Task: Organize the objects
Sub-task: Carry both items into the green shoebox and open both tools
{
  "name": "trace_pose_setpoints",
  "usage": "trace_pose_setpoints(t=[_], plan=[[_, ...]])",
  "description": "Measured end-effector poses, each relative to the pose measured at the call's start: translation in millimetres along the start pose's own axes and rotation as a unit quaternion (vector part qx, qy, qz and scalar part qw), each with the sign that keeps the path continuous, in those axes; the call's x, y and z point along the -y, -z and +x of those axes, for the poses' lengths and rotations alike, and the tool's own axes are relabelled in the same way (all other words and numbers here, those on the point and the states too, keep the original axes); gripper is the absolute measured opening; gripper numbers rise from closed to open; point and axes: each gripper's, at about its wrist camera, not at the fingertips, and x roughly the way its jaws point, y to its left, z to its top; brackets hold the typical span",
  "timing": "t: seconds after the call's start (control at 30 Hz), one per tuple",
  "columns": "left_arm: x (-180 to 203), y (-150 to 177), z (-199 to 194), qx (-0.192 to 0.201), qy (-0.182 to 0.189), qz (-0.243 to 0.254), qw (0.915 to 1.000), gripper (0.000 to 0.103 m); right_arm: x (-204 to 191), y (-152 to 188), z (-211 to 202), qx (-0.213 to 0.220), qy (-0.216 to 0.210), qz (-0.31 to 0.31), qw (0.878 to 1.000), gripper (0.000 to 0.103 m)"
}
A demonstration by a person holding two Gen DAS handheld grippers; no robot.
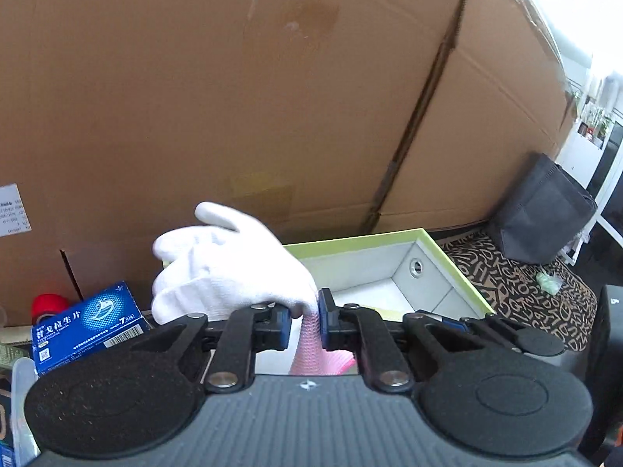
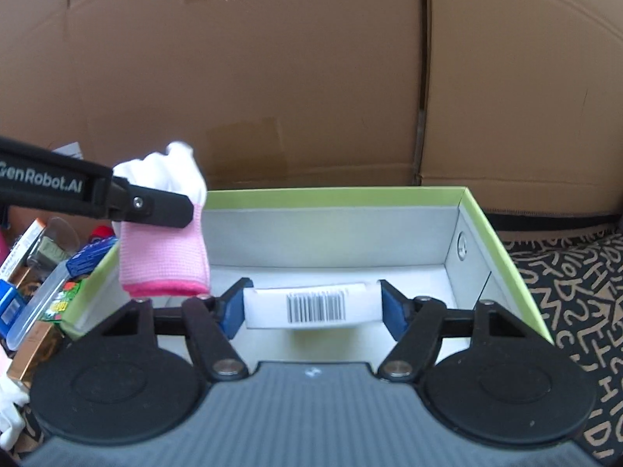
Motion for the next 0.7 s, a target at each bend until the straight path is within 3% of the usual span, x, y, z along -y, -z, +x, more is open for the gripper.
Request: trace_pose_setpoints(t=[0.03, 0.07, 0.13, 0.2, 0.3, 0.5, 0.7], plan=[[-2.4, -0.1, -0.9, -0.004, 0.007, -0.007, 0.9999, 0.044, -0.3, 1.2, 2.4, -0.001, 0.003, -0.002, 1.0, 0.071], [-4.3, 0.9, -0.7, -0.006, 0.006, -0.017, 0.9998, 0.076, -1.8, 2.4, 3.9, 0.001, 0.008, -0.005, 1.0, 0.076], [-5.9, 6.2, -9.1, 0.022, -0.015, -0.026, 0.9993, 0.089, -3.2, 6.1, 2.2, 0.005, 0.017, -0.011, 1.0, 0.089], [-2.8, 9.0, -18.1, 0.046, -0.035, -0.013, 0.9983, 0.089, -6.0, 8.3, -1.5, 0.011, 0.021, -0.017, 1.0, 0.095], [-1.4, 10.0, -30.0, 0.04, -0.046, -0.011, 0.9981, 0.09, -4.8, 11.4, -11.3, 0.018, 0.026, -0.017, 0.999, 0.103], [9.4, 24.3, -77.6, 0.057, -0.08, 0.004, 0.9951, 0.09, -0.9, 17.9, -41.8, 0.047, 0.013, -0.008, 0.999, 0.103], [15.2, 50.8, -119.0, 0.045, -0.15, 0.011, 0.9877, 0.09, -26.0, 38.2, -100.1, 0.081, -0.01, -0.007, 0.997, 0.103]])
